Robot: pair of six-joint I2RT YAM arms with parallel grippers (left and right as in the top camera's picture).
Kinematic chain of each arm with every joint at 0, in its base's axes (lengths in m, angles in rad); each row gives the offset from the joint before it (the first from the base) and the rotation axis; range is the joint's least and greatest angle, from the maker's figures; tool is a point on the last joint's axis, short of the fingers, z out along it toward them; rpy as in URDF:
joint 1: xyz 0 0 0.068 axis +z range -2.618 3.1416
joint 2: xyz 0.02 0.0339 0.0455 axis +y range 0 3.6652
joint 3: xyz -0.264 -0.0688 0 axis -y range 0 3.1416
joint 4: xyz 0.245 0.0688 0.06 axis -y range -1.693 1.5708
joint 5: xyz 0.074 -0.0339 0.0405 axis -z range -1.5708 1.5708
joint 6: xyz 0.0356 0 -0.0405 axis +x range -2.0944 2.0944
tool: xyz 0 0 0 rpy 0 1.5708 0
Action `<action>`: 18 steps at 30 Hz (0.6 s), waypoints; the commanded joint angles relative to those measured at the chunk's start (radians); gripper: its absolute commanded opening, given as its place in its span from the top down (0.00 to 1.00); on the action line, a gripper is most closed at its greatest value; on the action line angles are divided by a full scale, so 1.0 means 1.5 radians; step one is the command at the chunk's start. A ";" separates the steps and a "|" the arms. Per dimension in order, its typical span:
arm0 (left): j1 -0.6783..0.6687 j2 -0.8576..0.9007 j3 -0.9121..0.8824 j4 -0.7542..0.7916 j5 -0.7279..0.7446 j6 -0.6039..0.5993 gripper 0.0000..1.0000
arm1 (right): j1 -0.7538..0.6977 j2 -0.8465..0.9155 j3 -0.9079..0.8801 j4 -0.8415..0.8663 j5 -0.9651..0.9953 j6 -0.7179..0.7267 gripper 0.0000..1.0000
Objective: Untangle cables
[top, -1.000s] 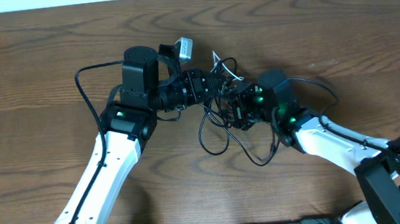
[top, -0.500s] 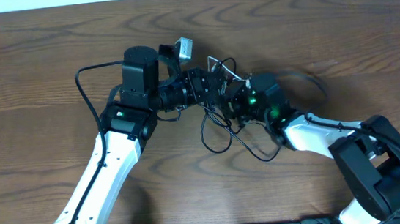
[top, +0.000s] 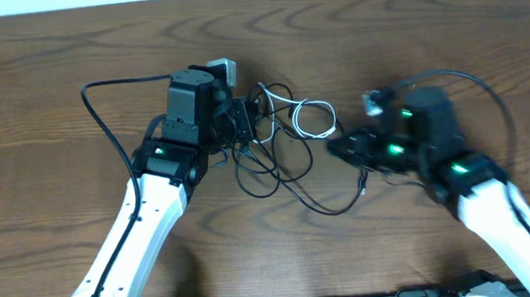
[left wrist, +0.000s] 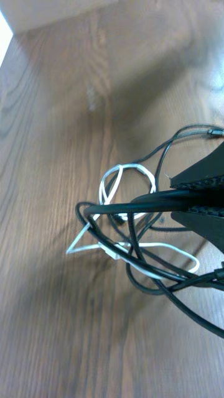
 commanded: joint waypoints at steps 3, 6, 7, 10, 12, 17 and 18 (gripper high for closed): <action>0.003 -0.006 0.007 0.011 0.041 0.015 0.93 | -0.092 -0.166 0.000 -0.063 -0.007 -0.197 0.99; 0.002 -0.006 0.007 0.052 0.204 0.015 0.93 | -0.088 -0.189 0.000 -0.063 -0.004 -0.209 0.99; 0.002 -0.006 0.007 0.068 0.251 0.015 0.92 | -0.089 -0.187 0.000 -0.064 0.001 -0.208 0.99; 0.001 -0.006 0.007 0.148 0.439 0.015 0.92 | -0.089 -0.165 0.000 -0.081 0.042 -0.208 0.99; 0.001 -0.006 0.007 0.184 0.510 0.015 0.92 | -0.089 -0.147 0.000 -0.082 0.042 -0.208 0.98; 0.001 -0.006 0.007 0.178 0.511 0.051 0.92 | -0.089 -0.116 0.000 -0.083 0.037 -0.203 0.98; 0.001 -0.005 0.007 0.178 0.511 0.051 0.92 | -0.089 -0.114 0.000 -0.083 0.037 -0.203 0.98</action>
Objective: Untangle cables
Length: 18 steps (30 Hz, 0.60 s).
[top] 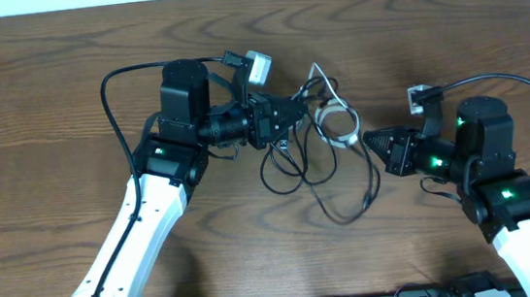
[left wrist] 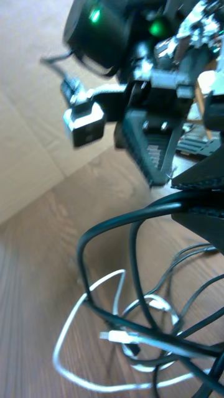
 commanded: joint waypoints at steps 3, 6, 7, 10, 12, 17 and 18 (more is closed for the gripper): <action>0.001 -0.004 0.007 0.003 0.054 0.031 0.71 | 0.001 0.017 0.000 0.000 0.006 -0.012 0.97; 0.001 -0.002 0.007 -0.021 0.002 0.030 0.38 | 0.001 0.018 0.000 0.002 0.006 -0.012 0.94; 0.001 -0.002 0.007 -0.050 -0.054 0.030 0.28 | 0.001 0.018 0.000 0.002 0.006 -0.012 0.94; 0.001 -0.002 0.007 -0.152 -0.256 0.030 0.12 | 0.001 0.018 0.000 0.002 0.009 -0.012 0.92; 0.001 -0.002 0.007 -0.233 -0.404 0.030 0.12 | 0.001 0.018 0.000 0.002 0.011 -0.012 0.91; 0.001 0.009 0.006 -0.378 -0.579 0.025 0.11 | 0.001 0.018 0.000 0.004 0.031 -0.012 0.85; 0.001 0.017 0.006 -0.385 -0.579 0.014 0.11 | 0.001 0.018 0.000 0.006 0.032 -0.012 0.84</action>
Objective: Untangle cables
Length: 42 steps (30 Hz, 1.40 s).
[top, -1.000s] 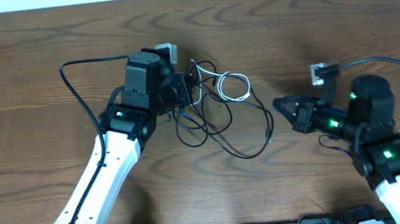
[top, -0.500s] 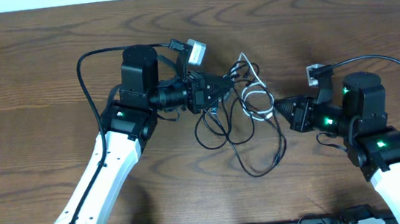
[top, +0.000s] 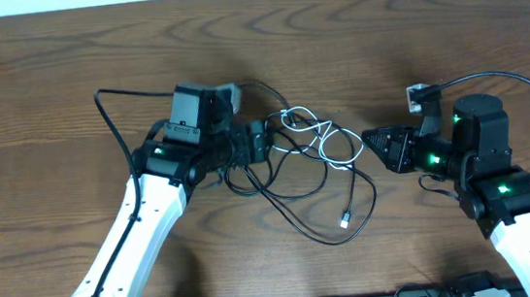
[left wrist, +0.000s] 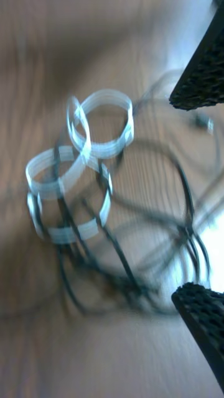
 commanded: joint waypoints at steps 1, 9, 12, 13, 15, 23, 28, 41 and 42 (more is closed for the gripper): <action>0.002 0.028 0.004 -0.019 -0.122 -0.019 0.11 | 0.002 0.000 0.000 0.005 0.019 -0.010 0.83; 0.002 0.190 0.003 0.008 -0.122 -0.067 0.11 | 0.022 0.027 0.000 0.058 0.052 -0.052 0.72; 0.002 0.260 0.003 0.021 -0.122 -0.077 0.11 | 0.034 0.053 0.006 0.076 0.053 -0.061 0.65; 0.002 0.277 0.003 0.022 -0.122 -0.077 0.11 | 0.039 0.066 0.010 0.075 0.053 -0.062 0.63; 0.002 0.304 0.003 0.022 -0.122 -0.076 0.11 | 0.046 0.086 0.020 0.075 0.054 -0.065 0.58; 0.002 0.335 0.003 0.016 -0.119 -0.051 0.93 | 0.092 0.206 0.120 0.072 0.106 -0.080 0.60; 0.002 0.266 0.004 -0.017 -0.047 -0.051 0.92 | 0.106 0.252 0.136 0.055 0.126 -0.066 0.72; 0.002 -0.108 0.004 0.061 0.137 -0.022 0.92 | 0.003 0.213 0.137 -0.060 -0.109 -0.176 0.88; 0.002 -0.116 0.004 0.062 0.159 -0.012 0.92 | 0.004 0.213 0.137 -0.060 -0.125 -0.191 0.89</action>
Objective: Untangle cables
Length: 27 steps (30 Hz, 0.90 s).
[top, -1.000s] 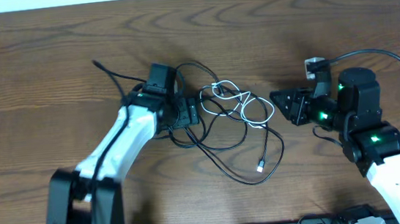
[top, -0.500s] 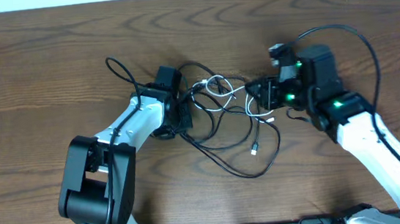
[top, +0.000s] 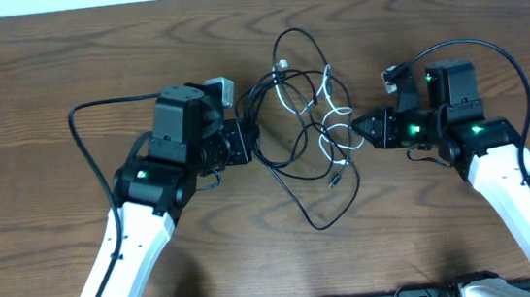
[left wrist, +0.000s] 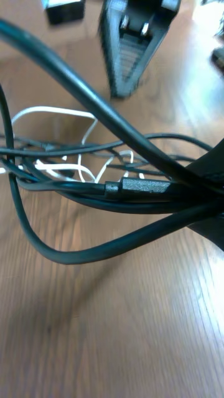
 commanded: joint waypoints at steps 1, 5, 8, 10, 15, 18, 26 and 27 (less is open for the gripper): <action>-0.001 -0.026 0.005 0.005 0.116 0.052 0.92 | 0.004 -0.011 0.014 0.000 -0.115 -0.066 0.90; -0.003 -0.025 0.005 0.005 0.127 0.070 0.93 | 0.004 -0.012 0.014 0.027 -0.243 -0.088 0.93; -0.003 -0.025 0.005 0.005 0.142 0.071 0.93 | 0.007 -0.012 0.014 0.091 -0.310 -0.094 0.88; -0.003 -0.025 0.005 0.004 0.141 0.068 0.93 | 0.024 -0.012 0.014 0.123 -0.279 -0.093 0.79; -0.003 -0.024 0.005 0.005 0.119 0.011 0.93 | 0.125 -0.012 0.014 0.183 -0.181 -0.083 0.69; -0.003 -0.022 0.005 0.004 0.120 0.005 0.92 | 0.199 -0.012 0.014 0.185 0.014 -0.045 0.66; -0.003 -0.022 0.005 0.002 0.122 -0.002 0.93 | 0.303 0.019 0.014 0.194 0.367 -0.041 0.57; -0.003 -0.022 0.005 0.001 0.122 -0.002 0.93 | 0.304 0.023 0.014 0.194 0.385 -0.041 0.58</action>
